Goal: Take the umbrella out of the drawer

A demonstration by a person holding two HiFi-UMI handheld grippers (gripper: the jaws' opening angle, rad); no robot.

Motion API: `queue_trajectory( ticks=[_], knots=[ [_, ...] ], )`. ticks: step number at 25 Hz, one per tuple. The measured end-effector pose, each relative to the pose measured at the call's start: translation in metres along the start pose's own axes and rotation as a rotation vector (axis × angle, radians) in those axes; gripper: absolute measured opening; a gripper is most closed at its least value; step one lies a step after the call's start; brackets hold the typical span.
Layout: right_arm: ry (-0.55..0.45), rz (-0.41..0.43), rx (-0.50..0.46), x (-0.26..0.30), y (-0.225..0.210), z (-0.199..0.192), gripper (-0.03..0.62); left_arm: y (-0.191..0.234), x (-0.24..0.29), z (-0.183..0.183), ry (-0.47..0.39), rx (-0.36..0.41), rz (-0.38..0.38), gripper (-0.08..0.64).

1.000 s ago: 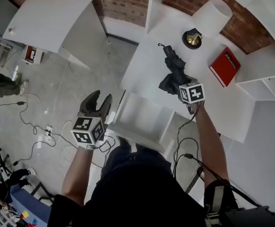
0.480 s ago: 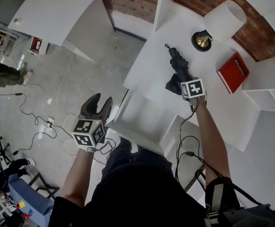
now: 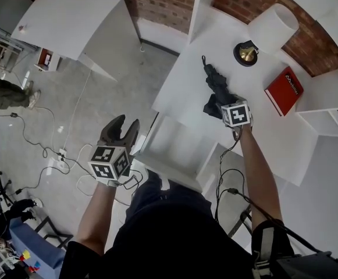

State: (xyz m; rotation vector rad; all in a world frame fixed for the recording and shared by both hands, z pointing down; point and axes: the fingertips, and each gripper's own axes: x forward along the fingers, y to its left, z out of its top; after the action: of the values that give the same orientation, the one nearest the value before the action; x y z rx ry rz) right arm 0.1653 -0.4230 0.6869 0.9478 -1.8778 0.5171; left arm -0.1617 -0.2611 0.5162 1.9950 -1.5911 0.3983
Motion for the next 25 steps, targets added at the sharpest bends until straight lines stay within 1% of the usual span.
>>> queue_trajectory(
  ticks=[2,4,7,10,15,17,20,23,25],
  knots=[
    [-0.048,-0.022,0.009,-0.016,-0.001,0.007,0.31,0.002,-0.003,0.003,-0.007,-0.002,-0.005,0.199],
    [-0.117,-0.048,0.023,-0.034,-0.001,0.017,0.297,0.004,-0.006,0.006,-0.015,0.003,-0.009,0.199],
    [-0.26,-0.073,0.048,-0.067,0.0,0.037,0.268,0.006,-0.011,0.011,-0.029,0.008,-0.017,0.199],
    [-0.402,-0.101,0.064,-0.107,0.002,0.06,0.215,0.006,-0.014,0.017,-0.042,0.014,-0.031,0.199],
    [-0.546,-0.15,0.065,-0.166,0.011,0.083,0.174,0.002,-0.021,0.032,-0.073,0.044,-0.059,0.199],
    [-0.602,-0.172,0.069,-0.191,0.014,0.091,0.145,0.004,-0.024,0.045,-0.098,0.06,-0.061,0.199],
    [-0.69,-0.209,0.081,-0.232,0.02,0.103,0.118,0.007,-0.032,0.074,-0.157,0.087,-0.059,0.199],
    [-0.772,-0.227,0.078,-0.272,0.033,0.116,0.094,0.003,-0.044,0.108,-0.23,0.136,-0.052,0.198],
    [-0.826,-0.242,0.06,-0.299,0.042,0.124,0.072,-0.006,-0.055,0.13,-0.284,0.176,-0.059,0.18]
  ],
)
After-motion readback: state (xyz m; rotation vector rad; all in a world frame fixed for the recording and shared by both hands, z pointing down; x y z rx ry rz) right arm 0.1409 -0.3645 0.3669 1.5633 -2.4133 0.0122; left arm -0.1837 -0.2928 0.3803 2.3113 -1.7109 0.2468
